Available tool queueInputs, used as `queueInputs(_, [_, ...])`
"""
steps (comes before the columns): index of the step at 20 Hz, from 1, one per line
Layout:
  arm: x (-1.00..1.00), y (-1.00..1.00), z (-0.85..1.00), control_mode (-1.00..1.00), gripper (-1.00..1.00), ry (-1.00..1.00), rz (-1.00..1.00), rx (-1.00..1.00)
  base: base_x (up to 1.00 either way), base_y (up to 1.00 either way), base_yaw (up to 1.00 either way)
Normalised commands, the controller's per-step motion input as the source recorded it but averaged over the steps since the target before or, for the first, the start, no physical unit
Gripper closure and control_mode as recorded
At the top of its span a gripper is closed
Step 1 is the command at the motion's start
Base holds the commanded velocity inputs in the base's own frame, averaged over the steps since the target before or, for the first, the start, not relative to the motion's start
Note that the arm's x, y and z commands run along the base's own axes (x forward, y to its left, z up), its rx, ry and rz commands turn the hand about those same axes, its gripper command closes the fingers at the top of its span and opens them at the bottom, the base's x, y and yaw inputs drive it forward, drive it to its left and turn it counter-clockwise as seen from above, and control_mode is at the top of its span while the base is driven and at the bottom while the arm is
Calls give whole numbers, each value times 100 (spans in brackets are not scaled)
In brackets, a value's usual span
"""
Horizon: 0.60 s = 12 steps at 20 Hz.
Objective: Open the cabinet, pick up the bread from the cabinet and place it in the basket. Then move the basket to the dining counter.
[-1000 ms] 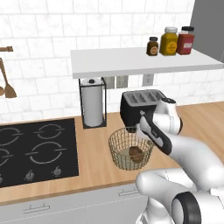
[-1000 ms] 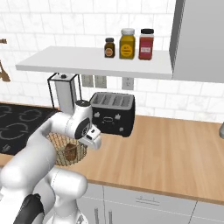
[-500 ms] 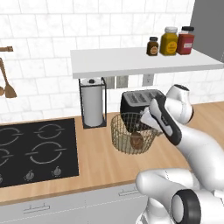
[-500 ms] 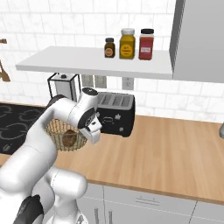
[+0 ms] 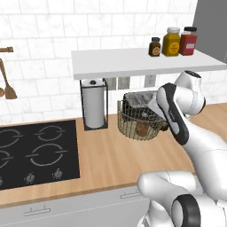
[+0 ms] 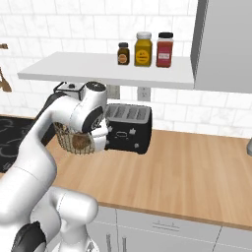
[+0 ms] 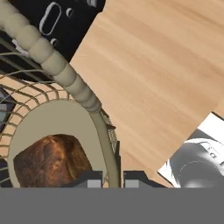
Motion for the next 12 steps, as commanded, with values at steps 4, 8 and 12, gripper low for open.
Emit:
queueInputs(4, [-26,0,1,-100,100,-7,-21,0,0,0,0])
queueInputs(8, [-24,0,33,-100,100,-4,-18,0,0,0,0])
queueInputs(12, [-7,-6,69,-100,100,-6,-4,-5,0,0,0])
